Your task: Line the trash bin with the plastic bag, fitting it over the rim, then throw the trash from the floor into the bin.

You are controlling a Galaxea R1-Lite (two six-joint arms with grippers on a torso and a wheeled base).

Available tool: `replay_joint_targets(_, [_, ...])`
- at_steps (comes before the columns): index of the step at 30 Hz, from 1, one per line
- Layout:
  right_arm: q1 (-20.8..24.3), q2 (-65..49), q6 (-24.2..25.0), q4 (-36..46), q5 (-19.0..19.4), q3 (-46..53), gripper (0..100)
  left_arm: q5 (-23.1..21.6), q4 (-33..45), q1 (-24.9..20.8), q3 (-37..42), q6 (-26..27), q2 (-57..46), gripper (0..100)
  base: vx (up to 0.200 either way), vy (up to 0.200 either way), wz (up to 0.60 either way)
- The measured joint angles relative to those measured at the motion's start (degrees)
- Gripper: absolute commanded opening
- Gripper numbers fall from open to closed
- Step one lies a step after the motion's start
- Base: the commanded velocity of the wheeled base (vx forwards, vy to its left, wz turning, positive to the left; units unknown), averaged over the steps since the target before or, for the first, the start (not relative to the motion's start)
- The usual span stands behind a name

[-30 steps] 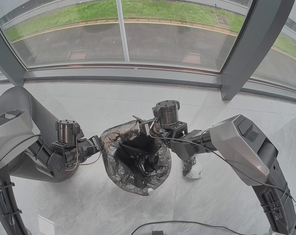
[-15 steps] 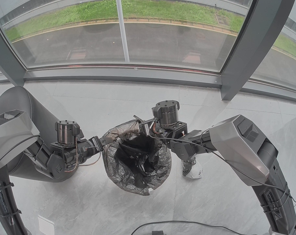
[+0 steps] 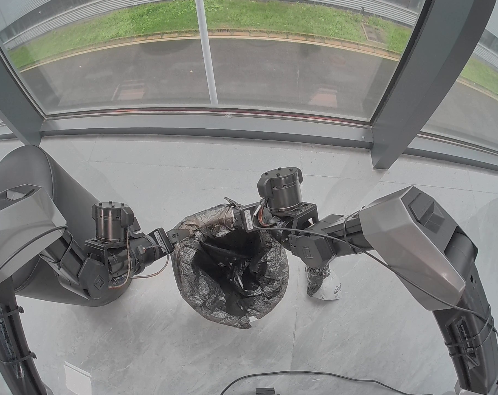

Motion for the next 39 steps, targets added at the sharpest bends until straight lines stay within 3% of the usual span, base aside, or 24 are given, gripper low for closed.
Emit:
replay_joint_targets(8, [0.80, -3.04, 0.66, 0.73, 3.34, 3.96, 100, 0.00, -0.02, -0.11, 0.09, -0.05, -0.07, 100, 0.000, 0.000, 0.00])
replay_joint_targets(18, [1.84, -7.33, 0.82, 0.82, 4.49, 8.13, 100, 0.00, -0.07, -0.24, 0.33, -0.18, -0.20, 100, 0.000, 0.000, 0.00])
replay_joint_targets(27, [2.84, -10.61, 7.40, 3.52, 10.62, 12.15, 100, 0.07, -0.90, -0.61, 1.27, -2.76, -0.44, 100, 0.000, 0.000, 0.00])
replay_joint_targets(30, [2.65, -11.69, 10.07, 3.72, 12.75, 13.78, 100, 1.28, -1.52, -0.66, 0.82, -4.21, -0.22, 100, 0.000, 0.000, 0.00])
replay_joint_targets(34, [2.76, -13.42, 11.23, 3.15, 13.82, 16.92, 100, 6.11, -1.72, -0.68, -2.13, -6.57, 0.67, 100, 0.000, 0.000, 0.00])
replay_joint_targets(39, [2.97, -15.32, 11.53, 0.16, 14.09, 20.50, 100, 6.95, -1.55, -0.68, -5.00, -6.70, 2.44, 100, 0.000, 0.000, 0.00])
